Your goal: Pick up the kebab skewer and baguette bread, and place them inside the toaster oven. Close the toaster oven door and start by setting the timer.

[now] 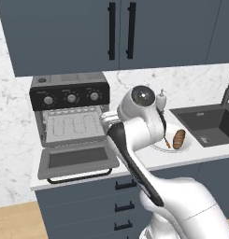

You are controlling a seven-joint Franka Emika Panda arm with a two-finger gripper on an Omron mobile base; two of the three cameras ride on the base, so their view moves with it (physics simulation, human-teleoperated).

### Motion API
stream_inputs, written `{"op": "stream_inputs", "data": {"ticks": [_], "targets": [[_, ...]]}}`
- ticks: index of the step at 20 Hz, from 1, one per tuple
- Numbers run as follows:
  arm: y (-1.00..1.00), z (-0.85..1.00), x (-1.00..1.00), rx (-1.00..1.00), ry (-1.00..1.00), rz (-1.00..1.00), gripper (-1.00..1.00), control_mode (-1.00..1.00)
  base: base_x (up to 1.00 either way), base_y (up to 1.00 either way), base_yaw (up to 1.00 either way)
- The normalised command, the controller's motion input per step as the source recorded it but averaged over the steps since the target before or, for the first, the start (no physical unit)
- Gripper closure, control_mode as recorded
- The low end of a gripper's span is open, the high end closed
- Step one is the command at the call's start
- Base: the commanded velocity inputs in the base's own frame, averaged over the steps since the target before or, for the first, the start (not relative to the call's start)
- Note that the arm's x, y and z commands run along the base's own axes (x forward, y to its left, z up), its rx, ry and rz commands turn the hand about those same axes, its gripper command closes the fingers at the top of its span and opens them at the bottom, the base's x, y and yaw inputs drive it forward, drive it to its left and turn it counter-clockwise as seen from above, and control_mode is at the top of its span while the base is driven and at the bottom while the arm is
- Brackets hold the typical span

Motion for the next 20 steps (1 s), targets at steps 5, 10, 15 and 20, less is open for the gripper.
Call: {"op": "stream_inputs", "data": {"ticks": [5, 10, 15, 20], "targets": [[0.74, 0.0, 0.0, 0.0, -0.32, 0.0, -1.0, -1.0, 0.0, 0.0, 0.0], [0.39, 0.0, 0.0, 0.03, -0.23, -0.02, -1.0, -1.0, 0.0, 0.0, 0.0], [0.05, 0.0, 0.0, 0.01, -0.09, -0.01, -1.0, -1.0, 0.0, 0.0, 0.0], [0.15, 0.0, 0.0, 0.0, -0.01, 0.0, -1.0, -1.0, 0.0, 0.0, 0.0]]}}
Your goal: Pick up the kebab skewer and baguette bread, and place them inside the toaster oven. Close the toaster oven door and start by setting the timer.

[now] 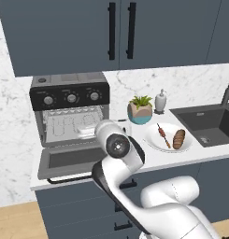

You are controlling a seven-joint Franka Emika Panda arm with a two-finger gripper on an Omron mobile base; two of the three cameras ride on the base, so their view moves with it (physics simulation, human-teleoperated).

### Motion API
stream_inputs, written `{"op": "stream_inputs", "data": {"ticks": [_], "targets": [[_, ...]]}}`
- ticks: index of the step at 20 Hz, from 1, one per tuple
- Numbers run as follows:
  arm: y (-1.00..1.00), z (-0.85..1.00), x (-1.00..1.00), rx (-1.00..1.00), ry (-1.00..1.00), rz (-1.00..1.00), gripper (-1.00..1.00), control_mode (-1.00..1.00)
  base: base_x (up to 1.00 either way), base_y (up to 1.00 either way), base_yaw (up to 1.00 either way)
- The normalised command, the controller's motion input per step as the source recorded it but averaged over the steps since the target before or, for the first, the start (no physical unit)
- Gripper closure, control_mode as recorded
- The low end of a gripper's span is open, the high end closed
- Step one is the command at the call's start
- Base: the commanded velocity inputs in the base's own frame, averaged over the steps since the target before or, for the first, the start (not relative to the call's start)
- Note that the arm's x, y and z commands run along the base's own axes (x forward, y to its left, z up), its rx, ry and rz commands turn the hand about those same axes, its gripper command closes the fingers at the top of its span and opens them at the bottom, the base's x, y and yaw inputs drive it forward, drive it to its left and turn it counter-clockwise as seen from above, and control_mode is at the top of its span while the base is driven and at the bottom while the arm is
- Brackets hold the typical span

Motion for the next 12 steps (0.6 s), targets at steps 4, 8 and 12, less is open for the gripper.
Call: {"op": "stream_inputs", "data": {"ticks": [4, 8, 12], "targets": [[0.33, 0.0, 0.0, 0.0, 0.0, 0.0, -1.0, -1.0, 0.0, 0.0, 0.0], [0.41, -0.02, 0.0, 0.0, 0.0, 0.0, -1.0, -1.0, 0.0, 0.0, 0.0], [0.39, -0.04, 0.01, 0.0, 0.0, 0.0, -1.0, -1.0, 0.0, 0.0, 0.0]]}}
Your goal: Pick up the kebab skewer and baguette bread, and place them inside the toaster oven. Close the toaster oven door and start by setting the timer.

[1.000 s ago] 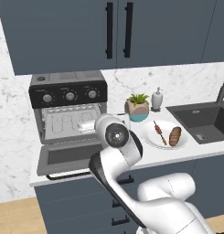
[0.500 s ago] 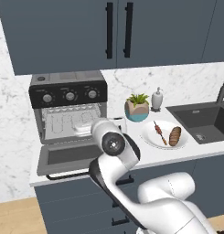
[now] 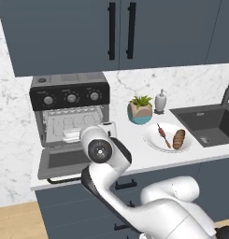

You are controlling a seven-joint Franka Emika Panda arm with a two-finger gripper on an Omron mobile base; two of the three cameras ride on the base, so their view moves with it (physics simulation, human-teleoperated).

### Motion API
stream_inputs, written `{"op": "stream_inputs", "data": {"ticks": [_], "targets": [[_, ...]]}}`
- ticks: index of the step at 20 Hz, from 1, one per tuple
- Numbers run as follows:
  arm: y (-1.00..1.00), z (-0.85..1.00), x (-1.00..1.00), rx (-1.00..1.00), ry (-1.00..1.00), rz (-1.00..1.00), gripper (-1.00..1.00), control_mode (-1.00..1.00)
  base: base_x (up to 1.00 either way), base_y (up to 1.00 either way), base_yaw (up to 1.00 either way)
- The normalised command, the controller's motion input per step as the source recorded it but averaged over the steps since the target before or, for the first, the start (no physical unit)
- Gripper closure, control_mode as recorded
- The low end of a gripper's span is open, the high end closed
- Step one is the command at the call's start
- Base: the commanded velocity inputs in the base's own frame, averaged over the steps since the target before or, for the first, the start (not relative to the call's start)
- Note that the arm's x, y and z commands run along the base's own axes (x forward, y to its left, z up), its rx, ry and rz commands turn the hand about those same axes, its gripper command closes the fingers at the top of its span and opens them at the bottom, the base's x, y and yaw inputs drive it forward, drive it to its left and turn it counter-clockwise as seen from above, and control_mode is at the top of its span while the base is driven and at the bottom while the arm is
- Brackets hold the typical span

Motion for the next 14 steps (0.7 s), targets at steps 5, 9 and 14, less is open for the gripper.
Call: {"op": "stream_inputs", "data": {"ticks": [5, 9, 14], "targets": [[0.29, 0.0, 0.04, 0.0, 0.06, 0.0, -1.0, -1.0, 0.0, 0.0, 0.0], [0.12, 0.0, 0.09, 0.01, 0.1, 0.0, -1.0, -1.0, 0.0, 0.0, 0.0], [-0.04, -0.09, 0.23, 0.03, 0.02, 0.01, -1.0, -1.0, 0.0, 0.0, 0.0]]}}
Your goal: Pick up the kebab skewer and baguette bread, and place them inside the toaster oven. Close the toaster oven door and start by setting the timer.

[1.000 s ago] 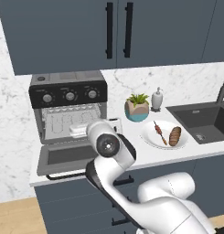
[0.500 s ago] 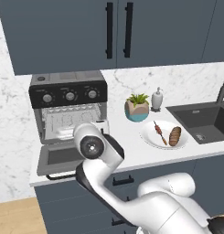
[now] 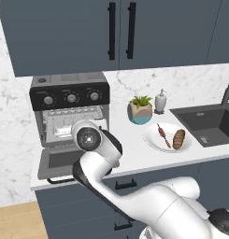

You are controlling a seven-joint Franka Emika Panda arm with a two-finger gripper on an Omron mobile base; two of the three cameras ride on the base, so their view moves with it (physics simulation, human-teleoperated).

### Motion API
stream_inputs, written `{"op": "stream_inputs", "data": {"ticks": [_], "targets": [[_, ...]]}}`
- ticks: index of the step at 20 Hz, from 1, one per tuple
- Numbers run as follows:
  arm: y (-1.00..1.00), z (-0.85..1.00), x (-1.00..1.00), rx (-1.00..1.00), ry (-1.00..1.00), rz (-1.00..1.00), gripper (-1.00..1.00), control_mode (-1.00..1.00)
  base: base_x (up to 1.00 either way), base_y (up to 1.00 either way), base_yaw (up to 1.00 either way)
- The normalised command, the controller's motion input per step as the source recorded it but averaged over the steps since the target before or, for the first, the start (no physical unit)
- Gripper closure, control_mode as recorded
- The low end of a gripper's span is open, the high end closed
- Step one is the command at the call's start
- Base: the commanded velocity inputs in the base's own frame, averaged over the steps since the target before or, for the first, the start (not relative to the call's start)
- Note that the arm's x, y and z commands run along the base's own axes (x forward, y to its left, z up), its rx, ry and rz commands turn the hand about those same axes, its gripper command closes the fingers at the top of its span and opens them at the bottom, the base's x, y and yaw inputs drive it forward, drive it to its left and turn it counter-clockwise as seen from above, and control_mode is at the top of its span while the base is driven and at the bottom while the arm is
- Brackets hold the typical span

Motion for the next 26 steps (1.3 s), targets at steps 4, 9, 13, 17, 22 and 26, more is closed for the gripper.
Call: {"op": "stream_inputs", "data": {"ticks": [4, 9, 13, 17, 22, 26], "targets": [[-0.03, -0.11, 0.42, 0.05, 0.0, 0.01, -1.0, -1.0, 0.0, 0.0, 0.0], [0.0, -0.38, 0.34, 0.01, 0.0, 0.02, -1.0, -1.0, 0.0, 0.0, 0.0], [-0.02, -0.41, 0.37, 0.0, 0.0, 0.01, -1.0, -1.0, 0.0, 0.0, 0.0], [-0.21, -0.07, 0.54, 0.03, 0.0, 0.0, -1.0, -1.0, 0.0, 0.0, 0.0], [-0.12, 0.0, 0.52, 0.02, 0.0, 0.0, -1.0, -1.0, 0.0, 0.0, 0.0], [0.0, 0.0, 0.39, 0.0, 0.0, 0.0, -1.0, -1.0, 0.0, 0.0, 0.0]]}}
